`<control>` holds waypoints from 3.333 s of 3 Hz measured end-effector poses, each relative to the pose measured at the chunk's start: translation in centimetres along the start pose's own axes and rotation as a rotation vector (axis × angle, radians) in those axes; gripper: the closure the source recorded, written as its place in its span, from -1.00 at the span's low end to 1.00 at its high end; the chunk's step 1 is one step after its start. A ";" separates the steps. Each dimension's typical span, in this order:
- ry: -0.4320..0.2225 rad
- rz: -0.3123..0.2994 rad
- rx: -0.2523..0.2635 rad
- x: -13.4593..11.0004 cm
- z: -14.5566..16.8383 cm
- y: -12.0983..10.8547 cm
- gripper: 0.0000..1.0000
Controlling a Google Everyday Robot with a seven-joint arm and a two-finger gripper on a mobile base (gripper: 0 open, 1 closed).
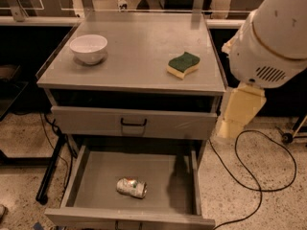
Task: Pick 7up can from middle drawer and place on counter
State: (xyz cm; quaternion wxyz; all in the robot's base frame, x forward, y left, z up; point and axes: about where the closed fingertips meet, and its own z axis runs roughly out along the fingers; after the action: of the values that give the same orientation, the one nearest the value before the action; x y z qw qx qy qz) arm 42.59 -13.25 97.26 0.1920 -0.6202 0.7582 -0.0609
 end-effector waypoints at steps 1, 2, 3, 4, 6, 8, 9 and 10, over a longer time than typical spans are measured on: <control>0.015 -0.028 -0.007 -1.4 2.8 2.4 -1.00; 0.069 -0.089 -0.082 -2.4 10.7 5.6 -1.00; 0.068 -0.088 -0.081 -2.5 10.6 5.5 -1.00; 0.080 -0.071 -0.091 -2.6 12.8 7.5 -1.00; 0.134 -0.036 -0.144 -3.8 21.6 10.3 -1.00; 0.095 0.005 -0.200 -4.9 24.3 11.7 -1.00; 0.053 0.049 -0.227 -6.5 27.5 11.4 -1.00; 0.023 0.085 -0.246 -7.9 29.9 10.8 -1.00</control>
Offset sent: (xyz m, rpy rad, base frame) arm -0.0024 0.0684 -0.1677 -0.1172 0.1391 0.1081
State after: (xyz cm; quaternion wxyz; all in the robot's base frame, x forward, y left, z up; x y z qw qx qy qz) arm 44.90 1.13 67.92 0.1081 -0.6055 0.7878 0.0338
